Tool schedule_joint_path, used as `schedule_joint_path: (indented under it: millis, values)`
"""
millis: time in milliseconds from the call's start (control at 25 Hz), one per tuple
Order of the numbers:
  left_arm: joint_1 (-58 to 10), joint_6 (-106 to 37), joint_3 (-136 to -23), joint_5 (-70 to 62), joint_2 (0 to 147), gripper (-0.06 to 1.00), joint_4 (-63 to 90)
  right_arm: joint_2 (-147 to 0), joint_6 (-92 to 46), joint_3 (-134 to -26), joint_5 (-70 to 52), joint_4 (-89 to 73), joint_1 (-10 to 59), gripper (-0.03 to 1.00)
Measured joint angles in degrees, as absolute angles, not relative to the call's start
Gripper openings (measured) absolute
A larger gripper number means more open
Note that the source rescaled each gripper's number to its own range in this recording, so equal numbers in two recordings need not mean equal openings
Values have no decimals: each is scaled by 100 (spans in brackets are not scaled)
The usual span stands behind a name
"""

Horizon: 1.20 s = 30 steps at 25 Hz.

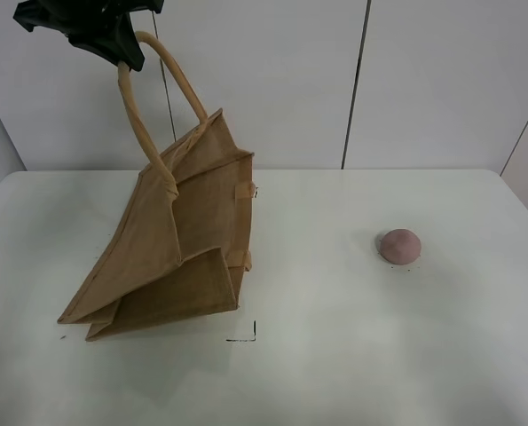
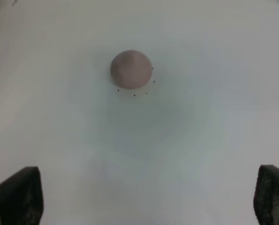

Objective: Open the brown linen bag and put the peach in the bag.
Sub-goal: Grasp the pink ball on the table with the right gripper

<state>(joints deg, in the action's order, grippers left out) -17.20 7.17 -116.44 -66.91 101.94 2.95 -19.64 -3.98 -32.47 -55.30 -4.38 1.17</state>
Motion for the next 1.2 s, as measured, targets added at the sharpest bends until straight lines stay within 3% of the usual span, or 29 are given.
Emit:
schedule_joint_path:
  millis: [360,680,920,1200]
  values:
    - [-1720,698,-11644,-6691,10063,0,313,-6291,-398,-4799,-4614,-570,117,100]
    - [-1720,698,-11644,-6691,10063,0,331,-9728,-404,-7064,-5037,-610,117,100]
    - [-1720,687,-11644,-6691,10063,0,331,-11110,-404,-7974,-5176,-864,117,100]
    - [-1720,683,-11644,-6691,10063,0,331,-11605,-516,-8034,-5113,-972,117,100]
